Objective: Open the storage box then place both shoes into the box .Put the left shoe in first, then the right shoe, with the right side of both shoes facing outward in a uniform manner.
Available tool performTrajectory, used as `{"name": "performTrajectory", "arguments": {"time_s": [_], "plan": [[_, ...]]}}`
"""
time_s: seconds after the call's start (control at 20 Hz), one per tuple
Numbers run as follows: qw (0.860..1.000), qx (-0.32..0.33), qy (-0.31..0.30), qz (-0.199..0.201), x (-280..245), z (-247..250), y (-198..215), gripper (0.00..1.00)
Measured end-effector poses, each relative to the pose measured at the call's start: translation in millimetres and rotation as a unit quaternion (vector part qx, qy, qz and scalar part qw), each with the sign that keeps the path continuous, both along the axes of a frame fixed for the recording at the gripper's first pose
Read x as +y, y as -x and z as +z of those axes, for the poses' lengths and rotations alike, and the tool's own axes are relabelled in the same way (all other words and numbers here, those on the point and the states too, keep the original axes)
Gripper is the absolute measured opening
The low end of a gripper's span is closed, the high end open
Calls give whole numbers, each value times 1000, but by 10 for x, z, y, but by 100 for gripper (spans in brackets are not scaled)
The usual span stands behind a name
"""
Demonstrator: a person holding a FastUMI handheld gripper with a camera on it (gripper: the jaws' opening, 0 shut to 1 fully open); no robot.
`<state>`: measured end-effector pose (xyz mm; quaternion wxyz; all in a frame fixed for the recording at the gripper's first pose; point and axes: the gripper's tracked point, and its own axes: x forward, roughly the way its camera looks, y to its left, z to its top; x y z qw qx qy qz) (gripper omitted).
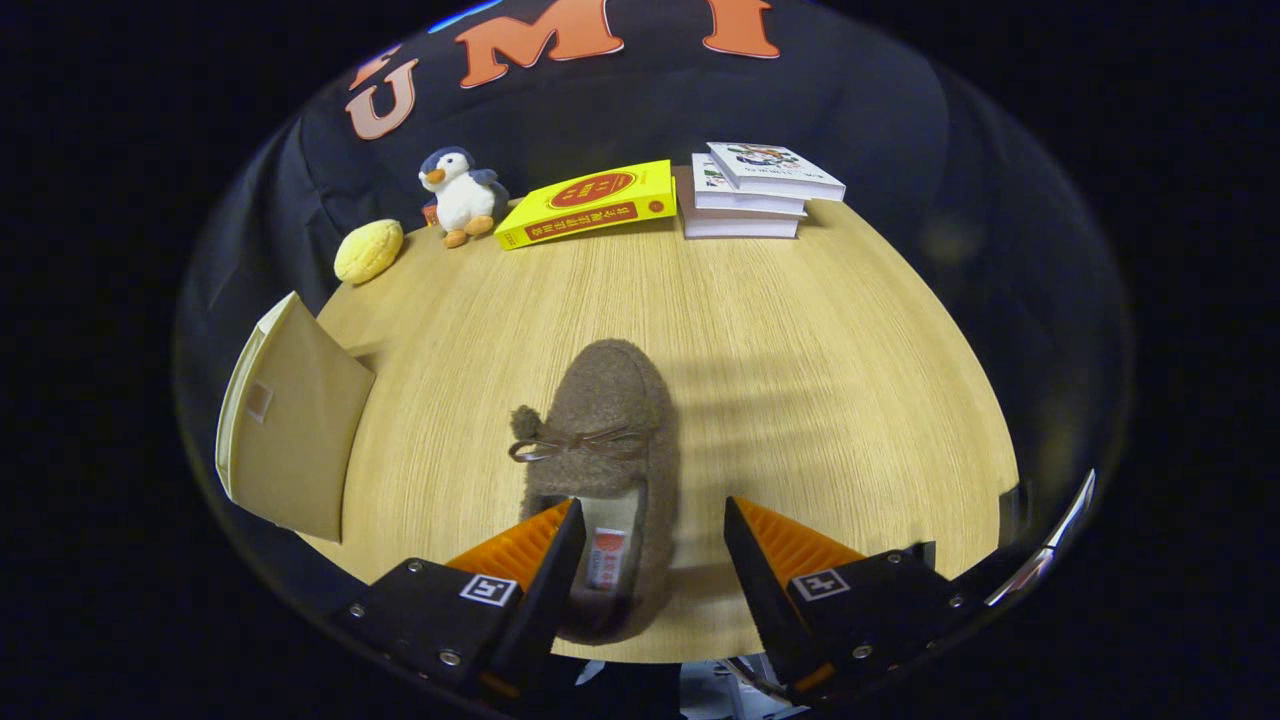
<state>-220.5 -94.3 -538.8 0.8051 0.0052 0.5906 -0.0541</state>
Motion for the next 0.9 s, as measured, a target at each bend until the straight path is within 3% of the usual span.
{"name": "performTrajectory", "arguments": {"time_s": [0.45,0.9], "plan": [[999,-21,27,-13,-134,-342,-176,69],[998,-42,-4,-46,42,-452,-217,20]]}}
